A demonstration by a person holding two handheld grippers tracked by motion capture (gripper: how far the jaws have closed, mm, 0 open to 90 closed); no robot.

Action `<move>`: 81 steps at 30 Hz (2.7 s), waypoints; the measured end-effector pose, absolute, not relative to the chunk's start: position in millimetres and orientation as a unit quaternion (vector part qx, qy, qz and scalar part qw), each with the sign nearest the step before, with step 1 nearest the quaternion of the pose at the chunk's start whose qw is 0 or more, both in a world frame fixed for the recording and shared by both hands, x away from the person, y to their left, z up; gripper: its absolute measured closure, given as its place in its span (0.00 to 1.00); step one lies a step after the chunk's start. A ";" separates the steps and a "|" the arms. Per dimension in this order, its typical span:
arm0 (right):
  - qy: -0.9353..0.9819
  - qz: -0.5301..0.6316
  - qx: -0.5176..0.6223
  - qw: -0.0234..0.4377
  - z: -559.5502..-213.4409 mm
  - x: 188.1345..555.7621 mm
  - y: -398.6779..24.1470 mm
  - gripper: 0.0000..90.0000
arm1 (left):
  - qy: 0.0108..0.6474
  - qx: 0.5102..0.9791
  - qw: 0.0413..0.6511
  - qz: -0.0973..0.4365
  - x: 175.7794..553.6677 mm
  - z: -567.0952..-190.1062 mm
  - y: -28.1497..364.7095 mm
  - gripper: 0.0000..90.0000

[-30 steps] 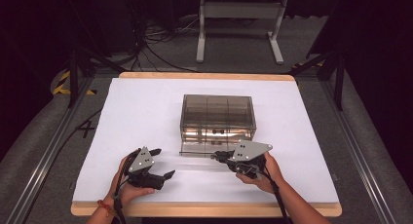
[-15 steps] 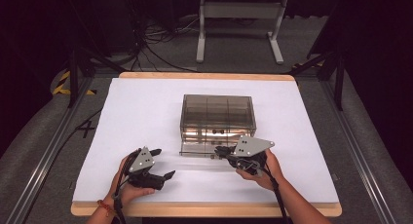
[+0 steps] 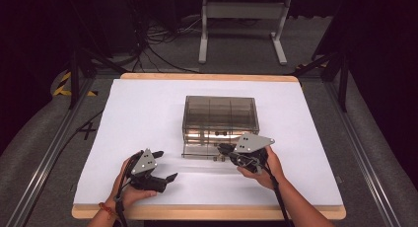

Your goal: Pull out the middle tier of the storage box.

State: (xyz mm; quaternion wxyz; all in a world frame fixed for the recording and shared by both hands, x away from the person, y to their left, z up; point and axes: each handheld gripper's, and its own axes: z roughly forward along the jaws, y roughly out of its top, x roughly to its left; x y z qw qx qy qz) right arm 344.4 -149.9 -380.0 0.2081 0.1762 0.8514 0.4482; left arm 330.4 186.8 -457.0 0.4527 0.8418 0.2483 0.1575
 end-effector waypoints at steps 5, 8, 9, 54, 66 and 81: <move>0.852 0.442 0.189 0.209 -385.7 348.7 -150.5 0.96 | 0.248 0.842 0.453 0.158 330.4 -457.0 186.9 0.14; 0.855 0.435 0.193 0.207 -390.4 351.3 -150.0 0.96 | 0.247 0.843 0.452 0.157 330.7 -456.9 186.8 0.14; 0.856 0.431 0.195 0.208 -391.7 352.1 -149.9 0.96 | 0.248 0.843 0.452 0.156 330.8 -457.1 186.6 0.14; 0.861 0.405 0.226 0.207 -409.5 364.0 -154.1 0.92 | 0.244 0.846 0.448 0.156 329.9 -457.5 184.9 0.14; 0.860 0.409 0.224 0.209 -408.0 362.8 -153.9 0.90 | 0.244 0.845 0.449 0.156 329.9 -457.5 185.1 0.14; 0.845 0.433 0.219 0.225 -395.5 357.0 -158.3 0.85 | 0.243 0.845 0.450 0.156 329.7 -457.4 185.2 0.14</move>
